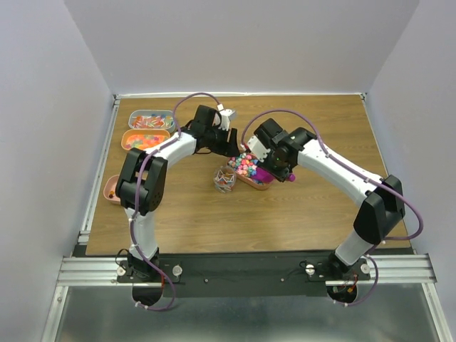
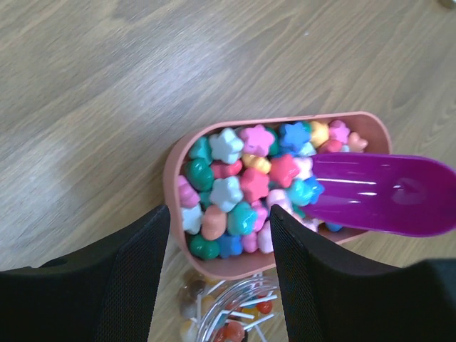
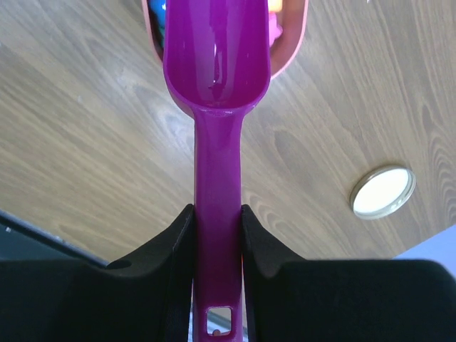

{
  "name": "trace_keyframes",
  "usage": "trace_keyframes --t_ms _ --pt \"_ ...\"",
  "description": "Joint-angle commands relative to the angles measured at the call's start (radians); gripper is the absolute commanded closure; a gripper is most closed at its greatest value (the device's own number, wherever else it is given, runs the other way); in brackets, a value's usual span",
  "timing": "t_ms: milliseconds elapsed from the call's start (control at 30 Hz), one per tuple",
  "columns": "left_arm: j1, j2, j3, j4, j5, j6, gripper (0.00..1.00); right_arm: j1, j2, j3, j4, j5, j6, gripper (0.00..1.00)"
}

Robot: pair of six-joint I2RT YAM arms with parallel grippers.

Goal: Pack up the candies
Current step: Scoop the fake candies from the storage box.

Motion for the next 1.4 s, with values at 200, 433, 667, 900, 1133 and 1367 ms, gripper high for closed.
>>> trace_keyframes --t_ms 200,433,667,900,1133,1367 --pt "-0.013 0.019 -0.035 0.070 0.097 -0.041 0.34 0.012 -0.006 -0.135 0.250 -0.052 -0.055 0.99" --pt "-0.018 0.027 -0.038 0.070 0.097 -0.050 0.34 0.012 -0.016 -0.178 0.338 -0.062 -0.058 0.99" --pt "-0.027 0.019 -0.042 0.087 0.119 -0.059 0.34 0.010 -0.028 -0.257 0.468 -0.090 -0.057 0.99" --pt "-0.027 0.010 -0.044 0.089 0.111 -0.062 0.34 -0.013 -0.031 -0.288 0.534 -0.105 -0.054 0.99" --pt "-0.022 -0.049 -0.056 0.113 0.079 -0.070 0.34 -0.025 -0.040 -0.326 0.570 -0.104 -0.048 0.99" --pt "0.016 -0.140 -0.058 0.057 -0.177 -0.036 0.34 -0.027 -0.068 -0.331 0.559 -0.078 -0.035 0.99"
